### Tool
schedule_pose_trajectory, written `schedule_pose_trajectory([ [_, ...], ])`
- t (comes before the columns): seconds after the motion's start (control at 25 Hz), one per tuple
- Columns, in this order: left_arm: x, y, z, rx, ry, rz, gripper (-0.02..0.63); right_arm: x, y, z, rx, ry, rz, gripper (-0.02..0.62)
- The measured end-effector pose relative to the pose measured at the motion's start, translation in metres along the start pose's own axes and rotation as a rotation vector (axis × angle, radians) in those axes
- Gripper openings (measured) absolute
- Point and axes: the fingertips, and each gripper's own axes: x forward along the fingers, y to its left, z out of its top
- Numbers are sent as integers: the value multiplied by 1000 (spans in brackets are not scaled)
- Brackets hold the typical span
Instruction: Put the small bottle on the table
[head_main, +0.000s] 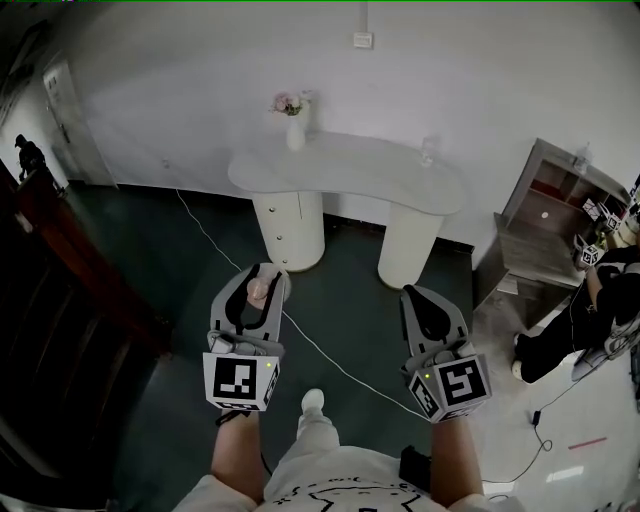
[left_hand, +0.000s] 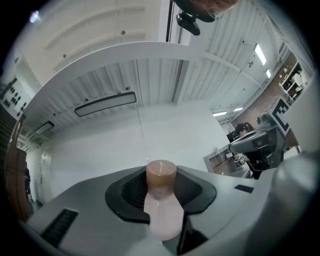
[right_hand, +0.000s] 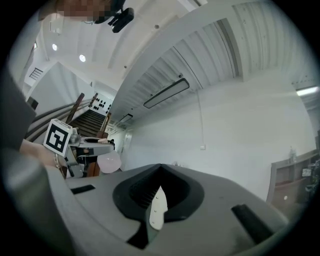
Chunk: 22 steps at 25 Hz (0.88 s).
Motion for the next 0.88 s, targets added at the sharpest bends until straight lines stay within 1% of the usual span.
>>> schedule_pose_trajectory([
  [0.32, 55, 48, -29, -4, 14, 7, 129, 76, -11, -13, 3, 21, 10, -6],
  [0.72, 162, 104, -66, -17, 3, -16, 129, 189, -50, -22, -22, 32, -5, -6],
  [0.88, 201, 130, -89, -34, 9, -28, 129, 237, -58, -30, -29, 53, -7, -6],
])
